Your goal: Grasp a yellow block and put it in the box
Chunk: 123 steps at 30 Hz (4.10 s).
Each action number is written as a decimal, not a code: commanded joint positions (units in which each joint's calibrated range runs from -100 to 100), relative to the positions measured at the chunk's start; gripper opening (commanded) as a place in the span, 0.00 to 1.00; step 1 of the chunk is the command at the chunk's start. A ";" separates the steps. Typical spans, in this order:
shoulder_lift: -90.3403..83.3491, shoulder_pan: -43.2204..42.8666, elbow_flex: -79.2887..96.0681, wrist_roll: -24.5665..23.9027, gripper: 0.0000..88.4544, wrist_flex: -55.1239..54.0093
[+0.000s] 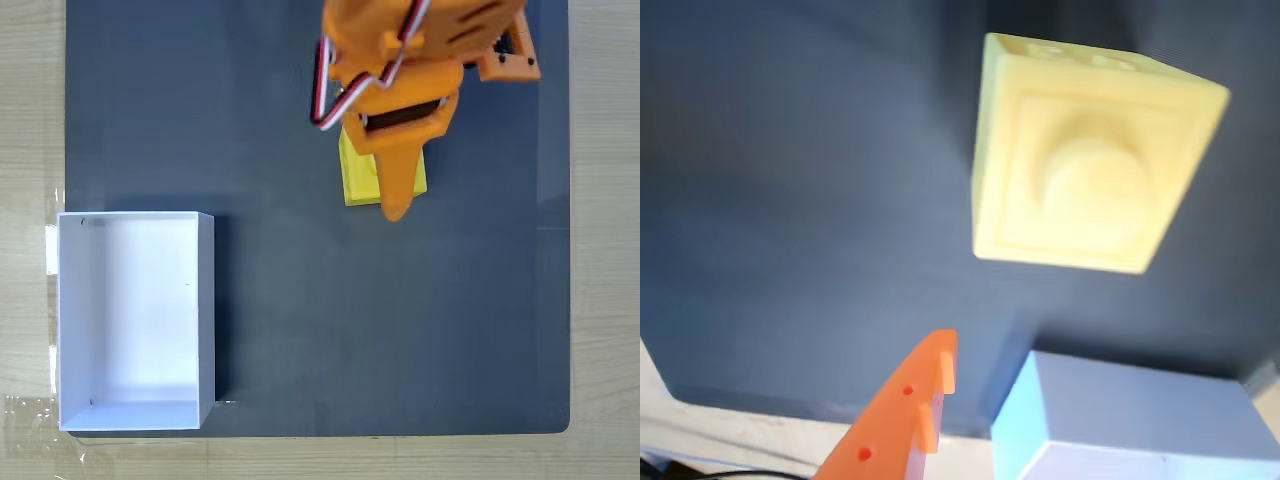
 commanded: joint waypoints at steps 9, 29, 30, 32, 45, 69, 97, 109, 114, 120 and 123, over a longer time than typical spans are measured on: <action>9.35 -2.13 1.41 -0.19 0.50 -6.96; 19.52 -2.72 0.95 -0.30 0.22 -11.84; 19.27 -2.72 1.13 -0.19 0.20 -12.54; 19.01 -2.72 0.59 -0.03 0.18 -13.07; 18.93 0.64 -37.13 -4.91 0.17 -13.15; 25.28 26.57 -47.53 -7.27 0.17 -29.91; 44.10 28.84 -46.81 -0.98 0.18 -29.91; 44.52 28.84 -46.72 0.49 0.46 -29.03; 43.33 28.84 -46.72 1.75 0.48 -29.03; 37.82 27.83 -46.63 1.12 0.47 -26.24; 33.59 27.07 -46.63 0.54 0.47 -23.80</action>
